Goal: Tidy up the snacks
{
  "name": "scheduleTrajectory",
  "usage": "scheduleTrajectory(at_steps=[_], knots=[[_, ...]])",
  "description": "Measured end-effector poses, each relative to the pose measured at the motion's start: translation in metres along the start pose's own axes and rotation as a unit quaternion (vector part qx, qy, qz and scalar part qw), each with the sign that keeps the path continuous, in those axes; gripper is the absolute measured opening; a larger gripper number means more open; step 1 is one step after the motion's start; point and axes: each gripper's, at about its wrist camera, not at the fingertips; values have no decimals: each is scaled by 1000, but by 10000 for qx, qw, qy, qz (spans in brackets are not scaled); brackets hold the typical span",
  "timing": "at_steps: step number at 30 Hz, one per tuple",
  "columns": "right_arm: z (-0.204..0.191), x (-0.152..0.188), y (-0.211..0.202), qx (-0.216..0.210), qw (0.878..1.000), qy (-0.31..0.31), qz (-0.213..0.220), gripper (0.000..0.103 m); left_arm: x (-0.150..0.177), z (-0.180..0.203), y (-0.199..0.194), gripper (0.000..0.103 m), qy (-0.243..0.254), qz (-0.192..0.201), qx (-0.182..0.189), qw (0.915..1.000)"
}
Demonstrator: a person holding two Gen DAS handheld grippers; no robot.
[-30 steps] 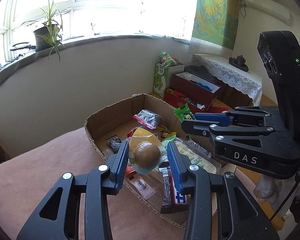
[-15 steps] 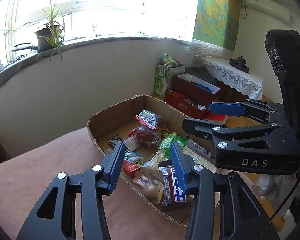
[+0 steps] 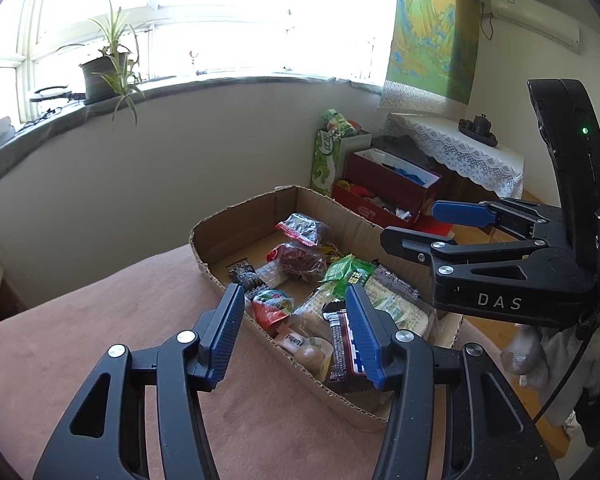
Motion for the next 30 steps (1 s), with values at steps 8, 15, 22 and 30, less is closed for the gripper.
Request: scheduleTrajectory(at_steps=[8,15,22,30], knots=[[-10,7,-26,446,9981,-97,414,96,6,-3,-15,64,-26,72,-70,9999],[-23,17,-49,587,9964,-1,611,96,16,-13,-36,73,-45,172,-183,9997],[-35,23,-61,667,9954,202,653,96,26,-29,-53,77,-111,233,-283,9993],[-69,35,-73,675,9947,244,740,96,36,-46,-76,80,-21,247,-442,9987]])
Point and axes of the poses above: each gripper's, at about its wrist camera, not at the fingertips, and y roughly the way its jaws point, z to its right, x to its underside, and after that the axes turned 7 degrees about -x, right-handed
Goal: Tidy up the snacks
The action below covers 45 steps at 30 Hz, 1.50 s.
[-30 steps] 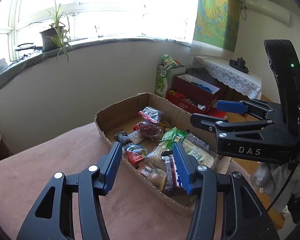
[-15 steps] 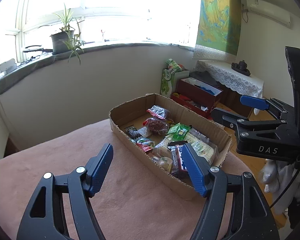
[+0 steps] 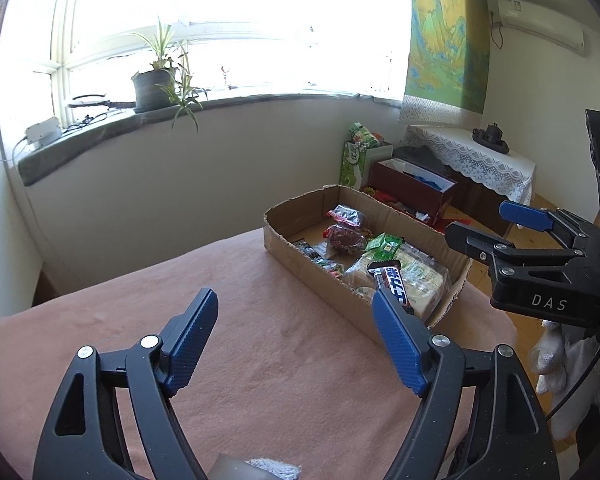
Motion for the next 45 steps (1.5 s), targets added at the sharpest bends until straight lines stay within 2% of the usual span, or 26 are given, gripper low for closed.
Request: scheduleTrajectory(at_steps=[6,10,15,23,45], knots=[[-23,14,-13,196,9997,69,141,96,13,-17,-16,81,-1,111,-116,9999],[-34,18,-15,144,9998,94,74,96,17,-26,-19,81,-72,137,-177,9997],[-42,19,-16,291,9995,29,101,96,20,-33,-24,81,-198,164,-165,9995],[-52,21,-19,267,9996,-44,75,96,20,-33,-33,81,-212,267,-116,9994],[-51,20,-24,266,9995,-44,137,96,19,-28,-37,81,-188,343,-47,9992]])
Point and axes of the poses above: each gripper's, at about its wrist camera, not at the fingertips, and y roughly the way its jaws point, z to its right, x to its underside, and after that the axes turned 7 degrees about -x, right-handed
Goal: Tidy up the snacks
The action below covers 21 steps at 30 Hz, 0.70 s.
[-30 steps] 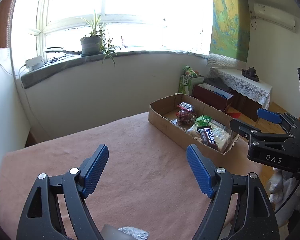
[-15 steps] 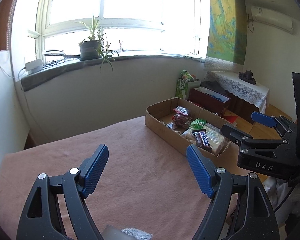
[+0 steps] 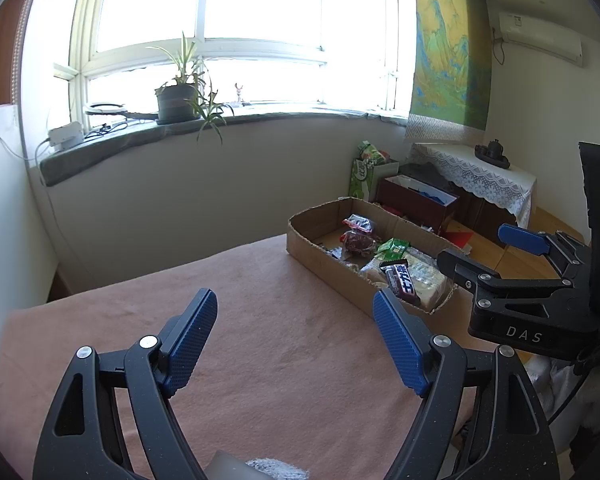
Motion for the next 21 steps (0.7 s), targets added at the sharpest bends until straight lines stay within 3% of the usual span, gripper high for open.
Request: scheduleTrajectory(at_steps=[21], knots=[[-4,1,1,-39,10000,-34,-59,96,0,2,-2,81,5,14,-25,10000]])
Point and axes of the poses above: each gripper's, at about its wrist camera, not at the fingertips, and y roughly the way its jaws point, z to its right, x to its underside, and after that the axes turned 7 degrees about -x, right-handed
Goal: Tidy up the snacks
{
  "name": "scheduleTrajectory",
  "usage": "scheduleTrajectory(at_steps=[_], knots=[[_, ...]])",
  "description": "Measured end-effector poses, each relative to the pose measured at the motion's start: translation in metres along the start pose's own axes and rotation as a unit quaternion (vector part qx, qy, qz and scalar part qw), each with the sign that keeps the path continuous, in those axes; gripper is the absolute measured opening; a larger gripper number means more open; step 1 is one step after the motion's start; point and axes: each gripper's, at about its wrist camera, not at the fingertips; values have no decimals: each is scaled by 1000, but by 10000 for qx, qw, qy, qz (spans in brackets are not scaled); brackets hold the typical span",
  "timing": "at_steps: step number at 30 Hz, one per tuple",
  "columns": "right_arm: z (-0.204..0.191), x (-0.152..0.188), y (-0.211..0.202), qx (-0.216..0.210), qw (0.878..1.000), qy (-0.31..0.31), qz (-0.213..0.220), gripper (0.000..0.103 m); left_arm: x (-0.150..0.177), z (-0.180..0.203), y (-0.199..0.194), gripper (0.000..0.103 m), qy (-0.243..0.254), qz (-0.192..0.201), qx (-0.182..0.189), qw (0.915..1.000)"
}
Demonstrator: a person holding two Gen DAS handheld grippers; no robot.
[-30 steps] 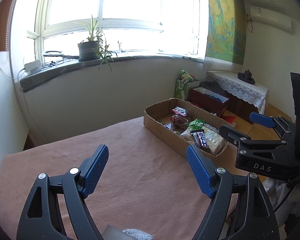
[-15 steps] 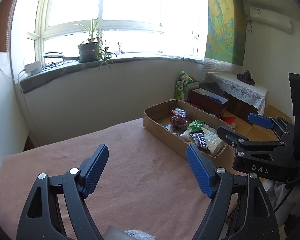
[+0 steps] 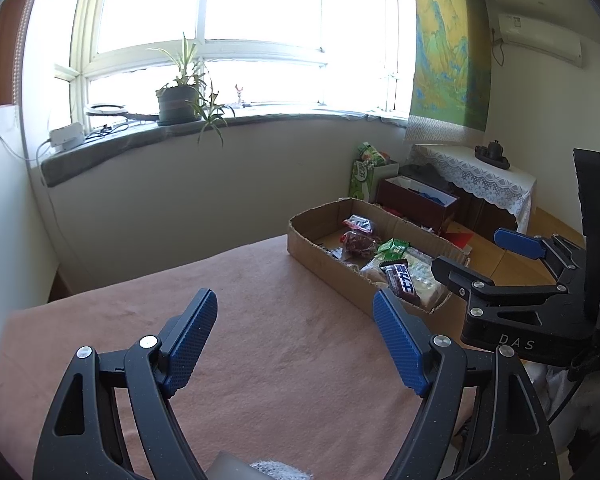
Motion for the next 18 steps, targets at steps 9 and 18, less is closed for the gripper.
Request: scheduleTrajectory(at_steps=[9,18], knots=[[-1,2,5,-21,10000,-20,-37,96,1,-1,2,81,17,-13,-20,10000],[-3,5,8,-23,10000,-27,-69,96,3,-2,0,81,48,32,-59,10000]])
Point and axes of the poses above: each gripper's, at about its wrist camera, not at the fingertips, and y roughly the way its jaws point, z to its right, x to its underside, and after that the axes turned 7 degrees about -x, right-handed
